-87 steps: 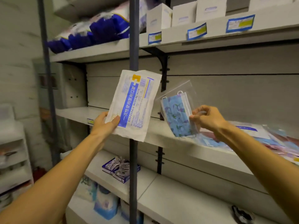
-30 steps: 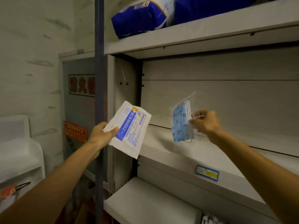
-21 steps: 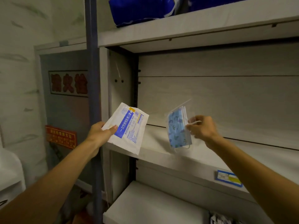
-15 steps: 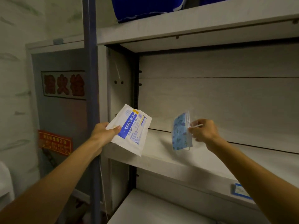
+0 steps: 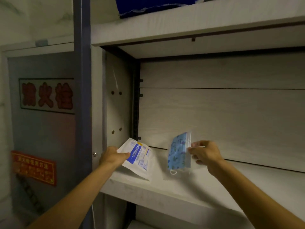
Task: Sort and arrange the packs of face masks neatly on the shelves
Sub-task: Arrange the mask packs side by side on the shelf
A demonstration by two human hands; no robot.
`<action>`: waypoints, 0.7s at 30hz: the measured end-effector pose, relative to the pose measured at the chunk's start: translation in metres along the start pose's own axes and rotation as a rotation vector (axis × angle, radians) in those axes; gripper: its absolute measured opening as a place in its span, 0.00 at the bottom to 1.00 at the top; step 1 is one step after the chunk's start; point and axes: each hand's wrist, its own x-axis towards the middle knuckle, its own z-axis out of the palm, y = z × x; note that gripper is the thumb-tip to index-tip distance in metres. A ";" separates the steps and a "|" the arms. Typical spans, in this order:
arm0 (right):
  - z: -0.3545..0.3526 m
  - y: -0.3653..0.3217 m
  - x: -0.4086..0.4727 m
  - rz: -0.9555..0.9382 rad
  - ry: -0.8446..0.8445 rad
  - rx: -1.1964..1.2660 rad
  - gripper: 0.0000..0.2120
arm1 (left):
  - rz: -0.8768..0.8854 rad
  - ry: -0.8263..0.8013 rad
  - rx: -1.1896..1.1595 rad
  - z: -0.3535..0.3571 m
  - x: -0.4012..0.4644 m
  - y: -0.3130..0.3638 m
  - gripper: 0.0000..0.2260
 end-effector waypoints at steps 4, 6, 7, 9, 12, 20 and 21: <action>0.004 0.005 0.003 0.025 0.041 -0.036 0.09 | 0.002 -0.006 0.212 0.002 0.021 -0.012 0.16; 0.009 0.006 0.003 0.051 0.052 -0.050 0.09 | 0.007 -0.033 0.292 0.000 0.028 -0.014 0.19; 0.013 0.006 0.002 0.064 0.053 -0.058 0.08 | 0.010 -0.048 0.323 -0.001 0.031 -0.015 0.21; 0.021 0.005 0.001 0.074 0.062 -0.063 0.08 | 0.020 -0.078 0.389 0.000 0.034 -0.018 0.23; 0.031 0.002 0.005 0.087 0.078 -0.066 0.08 | 0.041 -0.089 0.468 0.004 0.038 -0.023 0.23; 0.050 0.010 0.008 0.125 0.167 -0.187 0.08 | 0.232 0.014 0.650 0.000 0.047 -0.024 0.19; 0.053 0.014 0.008 0.140 0.178 -0.230 0.07 | 0.273 0.028 0.649 0.000 0.048 -0.025 0.19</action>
